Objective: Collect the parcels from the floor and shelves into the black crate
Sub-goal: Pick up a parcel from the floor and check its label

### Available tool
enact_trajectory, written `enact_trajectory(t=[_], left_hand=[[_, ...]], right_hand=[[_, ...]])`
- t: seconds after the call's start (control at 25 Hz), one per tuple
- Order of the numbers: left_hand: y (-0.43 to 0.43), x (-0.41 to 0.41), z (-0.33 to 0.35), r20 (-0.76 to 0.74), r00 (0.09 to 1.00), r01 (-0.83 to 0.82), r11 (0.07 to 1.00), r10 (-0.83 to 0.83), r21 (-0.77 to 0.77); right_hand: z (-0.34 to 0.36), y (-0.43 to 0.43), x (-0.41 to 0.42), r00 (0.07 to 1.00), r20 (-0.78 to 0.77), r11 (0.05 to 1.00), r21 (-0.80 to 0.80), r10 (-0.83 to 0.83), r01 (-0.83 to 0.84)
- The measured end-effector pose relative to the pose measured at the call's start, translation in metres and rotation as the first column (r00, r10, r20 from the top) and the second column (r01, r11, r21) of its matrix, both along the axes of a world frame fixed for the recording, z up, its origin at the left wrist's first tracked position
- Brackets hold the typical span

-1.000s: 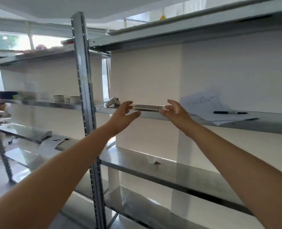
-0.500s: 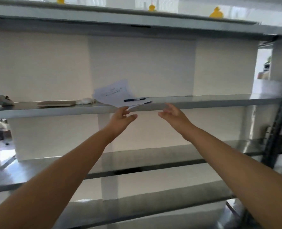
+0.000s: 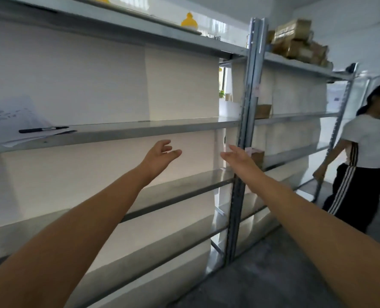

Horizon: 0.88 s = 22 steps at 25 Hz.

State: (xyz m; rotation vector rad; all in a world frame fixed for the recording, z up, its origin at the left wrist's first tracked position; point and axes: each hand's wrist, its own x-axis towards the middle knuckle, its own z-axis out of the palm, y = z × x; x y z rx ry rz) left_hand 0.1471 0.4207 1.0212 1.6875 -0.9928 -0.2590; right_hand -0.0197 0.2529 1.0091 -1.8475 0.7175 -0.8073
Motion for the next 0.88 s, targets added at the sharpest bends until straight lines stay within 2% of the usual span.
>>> enact_trajectory(t=[0.12, 0.32, 0.56, 0.68, 0.88], left_hand=[[-0.043, -0.031, -0.01, 0.001, 0.997, 0.073, 0.997, -0.073, 0.013], [-0.107, -0.069, -0.037, -0.008, 0.985, 0.174, 0.981, -0.174, 0.088], [-0.191, -0.064, -0.06, 0.006, 0.937, 0.345, 0.925, -0.351, 0.156], [-0.238, -0.054, -0.079, -0.063, 0.896, 0.443, 0.88, -0.439, 0.173], [-0.32, -0.042, -0.123, -0.211, 0.843, 0.532, 0.822, -0.494, 0.203]], right_hand=[[-0.005, -0.038, -0.038, 0.996, -0.006, 0.996, 0.013, -0.084, 0.084], [-0.036, -0.082, -0.076, 0.994, -0.018, 0.992, 0.06, -0.11, 0.111], [-0.064, -0.144, -0.098, 0.97, -0.01, 0.963, 0.124, -0.241, 0.24], [-0.086, -0.184, -0.104, 0.928, -0.062, 0.915, 0.156, -0.366, 0.371], [-0.13, -0.228, -0.091, 0.864, -0.159, 0.84, 0.203, -0.478, 0.502]])
